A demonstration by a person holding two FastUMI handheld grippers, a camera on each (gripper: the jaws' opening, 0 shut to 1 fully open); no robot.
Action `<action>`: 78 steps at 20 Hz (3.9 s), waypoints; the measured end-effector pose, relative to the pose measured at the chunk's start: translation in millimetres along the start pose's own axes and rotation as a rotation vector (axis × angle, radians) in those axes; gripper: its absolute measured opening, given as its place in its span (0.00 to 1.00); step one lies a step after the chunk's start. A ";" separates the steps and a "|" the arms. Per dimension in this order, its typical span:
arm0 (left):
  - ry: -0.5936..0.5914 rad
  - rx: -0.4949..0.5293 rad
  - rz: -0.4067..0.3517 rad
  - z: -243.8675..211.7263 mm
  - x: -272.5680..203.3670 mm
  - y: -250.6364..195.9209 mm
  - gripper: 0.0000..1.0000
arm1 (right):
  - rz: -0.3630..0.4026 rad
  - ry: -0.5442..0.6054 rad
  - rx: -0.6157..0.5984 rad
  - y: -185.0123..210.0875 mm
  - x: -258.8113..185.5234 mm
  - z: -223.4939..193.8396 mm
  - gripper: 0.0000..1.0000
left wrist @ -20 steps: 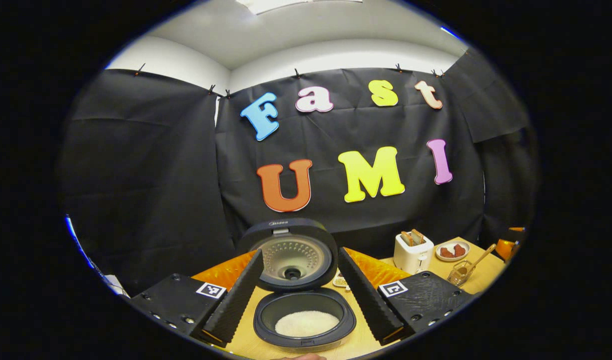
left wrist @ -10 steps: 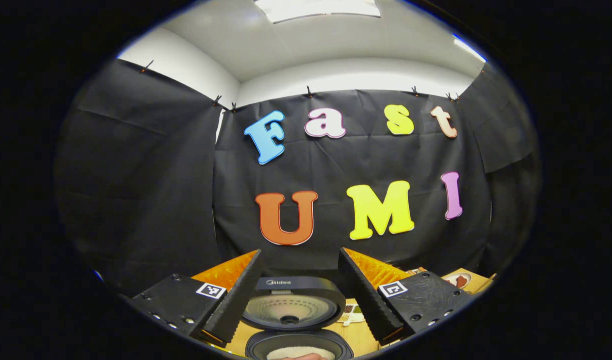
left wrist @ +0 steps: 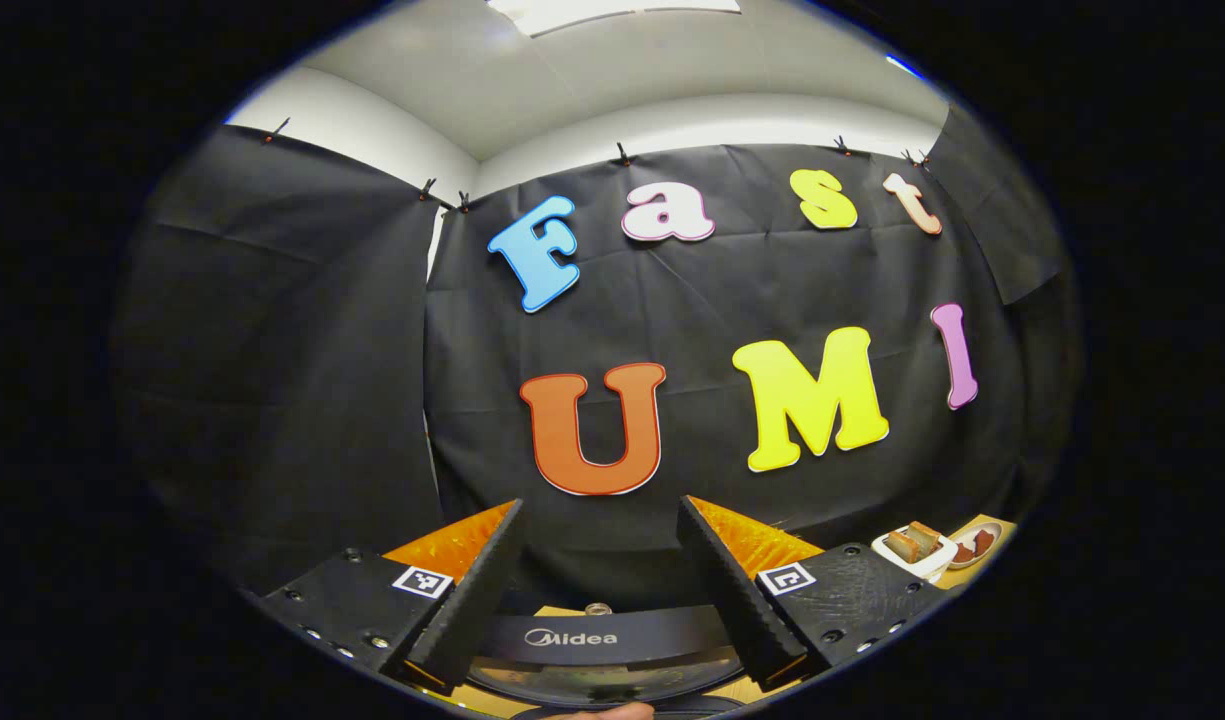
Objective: Close the left gripper, press the button to open the rice cooker; take a wooden spoon from the chopstick holder with the right hand, scoop a spoonful of rice and pour it into the rice cooker, then put the wooden spoon back into the chopstick holder.
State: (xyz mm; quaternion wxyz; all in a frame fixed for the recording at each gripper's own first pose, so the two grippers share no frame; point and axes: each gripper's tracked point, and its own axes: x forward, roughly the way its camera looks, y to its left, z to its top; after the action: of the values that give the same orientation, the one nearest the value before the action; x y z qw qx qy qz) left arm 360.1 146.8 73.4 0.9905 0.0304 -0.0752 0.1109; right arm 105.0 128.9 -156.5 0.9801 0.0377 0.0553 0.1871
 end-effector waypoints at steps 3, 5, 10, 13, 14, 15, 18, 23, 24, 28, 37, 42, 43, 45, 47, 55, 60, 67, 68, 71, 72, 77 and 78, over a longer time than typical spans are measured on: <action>0.093 -0.091 -0.052 -31.1 0.6 -1.5 0.95 | 0.005 0.011 0.012 0.4 -8.9 5.3 0.99; 0.156 -0.130 -0.039 -32.6 4.0 3.0 0.98 | -0.023 -0.001 0.008 -7.1 -17.5 11.4 1.00; 0.229 -0.130 -0.049 -37.8 -18.0 1.2 1.00 | -0.063 -0.019 0.012 -8.4 -42.3 20.9 1.00; 0.275 -0.128 -0.061 -35.1 -43.6 1.4 1.00 | -0.066 -0.008 0.005 -4.3 -51.1 20.3 1.00; 0.288 -0.130 -0.068 -36.8 -51.9 -0.2 1.00 | -0.065 -0.008 0.004 -2.6 -53.6 21.0 1.00; 0.305 -0.132 -0.074 -40.1 -61.3 -0.9 1.00 | -0.063 -0.009 0.004 -0.3 -55.7 21.6 1.00; 0.374 -0.141 -0.098 -57.5 -91.9 -6.4 0.99 | -0.050 0.000 0.009 6.2 -61.2 17.6 1.00; 0.486 -0.107 -0.133 -105.6 -146.3 -19.5 0.98 | -0.055 0.013 0.028 4.9 -73.2 10.2 1.00; 0.503 -0.105 -0.132 -113.9 -153.3 -20.0 0.96 | -0.061 0.015 0.038 3.2 -75.9 9.1 1.00; 0.619 -0.124 -0.133 -154.5 -189.3 -26.5 0.97 | -0.082 0.045 0.089 -2.2 -90.2 -5.3 1.00; 0.638 -0.114 -0.134 -184.1 -215.9 -32.4 0.98 | -0.100 0.022 0.032 10.5 -134.2 -10.9 1.00; 0.619 -0.092 -0.154 -189.8 -239.2 -31.3 0.98 | -0.091 -0.021 0.001 25.5 -150.5 -2.7 0.96; 0.618 -0.099 -0.155 -193.0 -242.9 -31.5 0.97 | -0.091 -0.020 -0.005 27.6 -153.5 -3.7 1.00; 0.583 -0.100 -0.152 -192.6 -246.6 -31.6 0.98 | -0.086 -0.020 -0.013 33.5 -157.0 -3.7 1.00; 0.521 -0.093 -0.139 -191.4 -246.5 -31.7 0.98 | -0.079 -0.031 -0.016 41.1 -162.0 -2.0 1.00; 0.344 -0.101 -0.100 -193.5 -243.7 -34.0 0.98 | -0.088 -0.063 -0.043 48.2 -167.2 1.6 0.96; 0.265 -0.104 -0.073 -195.5 -241.8 -33.8 0.98 | -0.083 -0.042 -0.041 46.9 -161.7 -6.8 1.00; 0.196 -0.103 -0.071 -200.9 -241.1 -38.3 0.98 | -0.088 -0.030 -0.027 42.0 -158.4 -11.9 1.00; 0.189 -0.103 -0.077 -198.2 -240.7 -37.6 0.92 | -0.088 -0.030 -0.027 41.5 -159.1 -11.8 1.00; 0.195 -0.110 -0.077 -199.2 -242.3 -36.5 0.85 | -0.093 -0.030 -0.030 38.3 -159.1 -11.2 0.96; 0.201 -0.108 -0.073 -197.0 -244.1 -36.6 0.84 | -0.094 -0.032 -0.030 36.9 -159.6 -9.5 1.00; 0.223 -0.069 -0.080 -180.9 -272.1 -47.4 0.91 | -0.112 -0.051 -0.016 27.4 -162.1 -2.8 1.00; 0.217 -0.064 -0.087 -174.3 -279.8 -51.3 0.93 | -0.117 -0.057 -0.007 25.2 -163.2 -1.0 1.00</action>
State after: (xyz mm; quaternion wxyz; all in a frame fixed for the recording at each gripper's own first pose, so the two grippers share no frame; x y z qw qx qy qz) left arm 126.6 50.0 -144.5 0.9972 -0.0103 0.0304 0.0680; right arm -55.0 91.8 -139.7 0.9906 0.0365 0.0286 0.1287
